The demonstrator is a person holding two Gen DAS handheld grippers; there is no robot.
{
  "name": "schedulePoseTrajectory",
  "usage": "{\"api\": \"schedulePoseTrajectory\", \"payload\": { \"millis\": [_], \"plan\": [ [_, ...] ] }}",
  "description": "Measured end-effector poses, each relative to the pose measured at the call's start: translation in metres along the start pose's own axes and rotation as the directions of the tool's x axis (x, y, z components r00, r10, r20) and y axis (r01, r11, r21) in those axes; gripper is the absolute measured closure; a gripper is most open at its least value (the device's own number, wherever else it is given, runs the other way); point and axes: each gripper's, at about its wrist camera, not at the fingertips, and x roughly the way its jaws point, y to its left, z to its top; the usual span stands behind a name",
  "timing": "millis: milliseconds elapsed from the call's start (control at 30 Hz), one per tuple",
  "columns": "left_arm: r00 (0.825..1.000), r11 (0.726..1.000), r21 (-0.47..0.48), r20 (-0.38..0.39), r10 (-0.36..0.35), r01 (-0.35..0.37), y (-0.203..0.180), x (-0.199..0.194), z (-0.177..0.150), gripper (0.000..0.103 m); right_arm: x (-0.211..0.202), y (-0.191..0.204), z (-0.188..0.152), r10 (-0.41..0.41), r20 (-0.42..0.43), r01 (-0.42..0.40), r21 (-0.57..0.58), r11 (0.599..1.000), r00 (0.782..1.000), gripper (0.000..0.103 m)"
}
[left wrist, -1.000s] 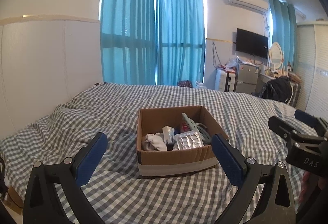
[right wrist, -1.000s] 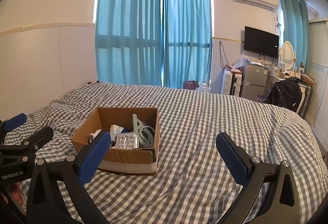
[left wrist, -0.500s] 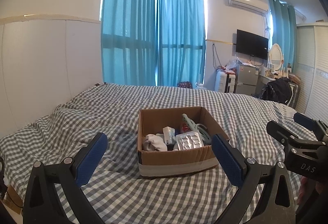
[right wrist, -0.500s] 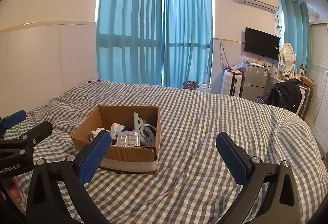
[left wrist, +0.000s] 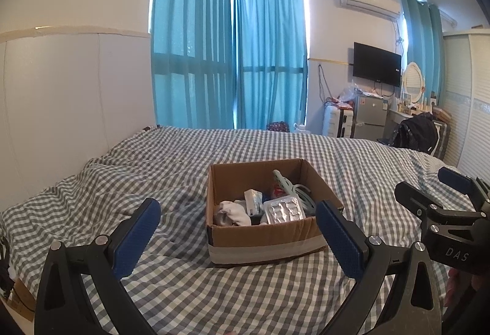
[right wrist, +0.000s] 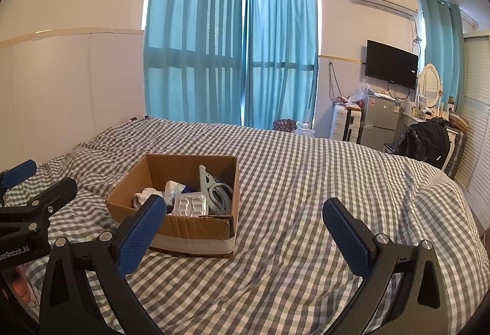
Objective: Organize objects
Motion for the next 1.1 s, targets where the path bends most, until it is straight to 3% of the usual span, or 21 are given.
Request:
{"api": "schedulePoseTrajectory", "payload": {
  "millis": [1100],
  "plan": [
    [1.000, 1.000, 0.002, -0.015, 0.003, -0.003, 0.0008, -0.0001, 0.0017, 0.000, -0.0009, 0.0013, 0.0033, -0.006, 0.006, 0.006, 0.000, 1.000, 1.000, 0.000]
  ]
}}
